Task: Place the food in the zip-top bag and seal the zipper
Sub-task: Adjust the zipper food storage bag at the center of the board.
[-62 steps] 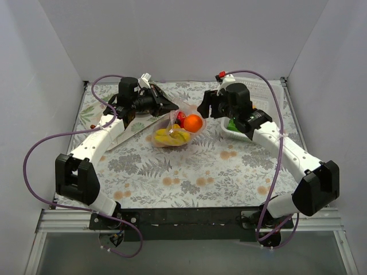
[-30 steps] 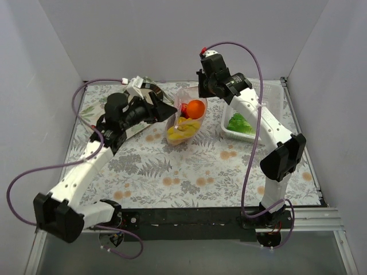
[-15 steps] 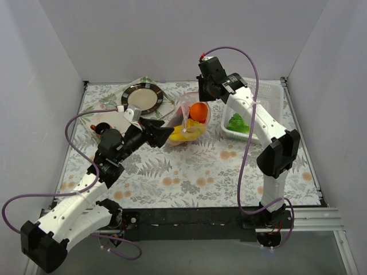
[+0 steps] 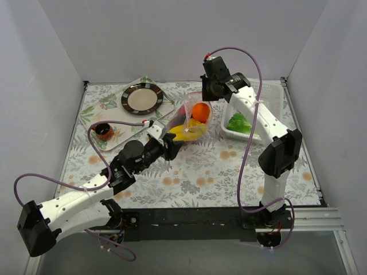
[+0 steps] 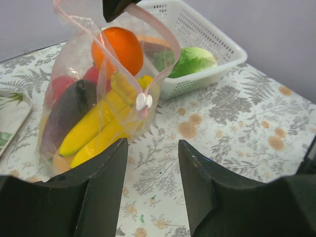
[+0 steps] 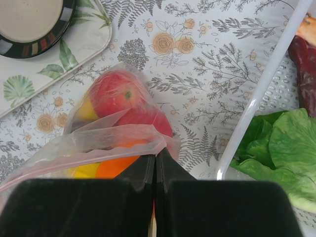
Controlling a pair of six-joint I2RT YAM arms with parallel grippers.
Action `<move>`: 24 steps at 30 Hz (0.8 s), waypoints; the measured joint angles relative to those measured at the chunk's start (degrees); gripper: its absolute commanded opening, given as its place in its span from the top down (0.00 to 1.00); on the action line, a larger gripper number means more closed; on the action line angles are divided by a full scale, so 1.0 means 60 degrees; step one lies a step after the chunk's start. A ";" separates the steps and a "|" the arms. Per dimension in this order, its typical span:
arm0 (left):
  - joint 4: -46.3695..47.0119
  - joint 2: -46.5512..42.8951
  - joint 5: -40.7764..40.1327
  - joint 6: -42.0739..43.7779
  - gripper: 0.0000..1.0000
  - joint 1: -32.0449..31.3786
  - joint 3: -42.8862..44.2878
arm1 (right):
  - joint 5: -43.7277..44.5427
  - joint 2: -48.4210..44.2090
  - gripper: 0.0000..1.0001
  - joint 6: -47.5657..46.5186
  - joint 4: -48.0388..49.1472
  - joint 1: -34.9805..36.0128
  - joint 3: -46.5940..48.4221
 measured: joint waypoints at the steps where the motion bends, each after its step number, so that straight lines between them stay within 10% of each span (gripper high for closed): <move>1: 0.0051 0.0084 -0.0197 0.0095 0.56 -0.0113 -0.0087 | -0.0007 -0.0029 0.99 0.0015 -0.0011 0.0000 -0.0040; 24: 0.2973 0.1665 -0.1147 0.0678 0.61 -0.0546 -0.0827 | -0.0251 -0.0226 0.99 0.0087 0.0193 -0.0011 -0.0324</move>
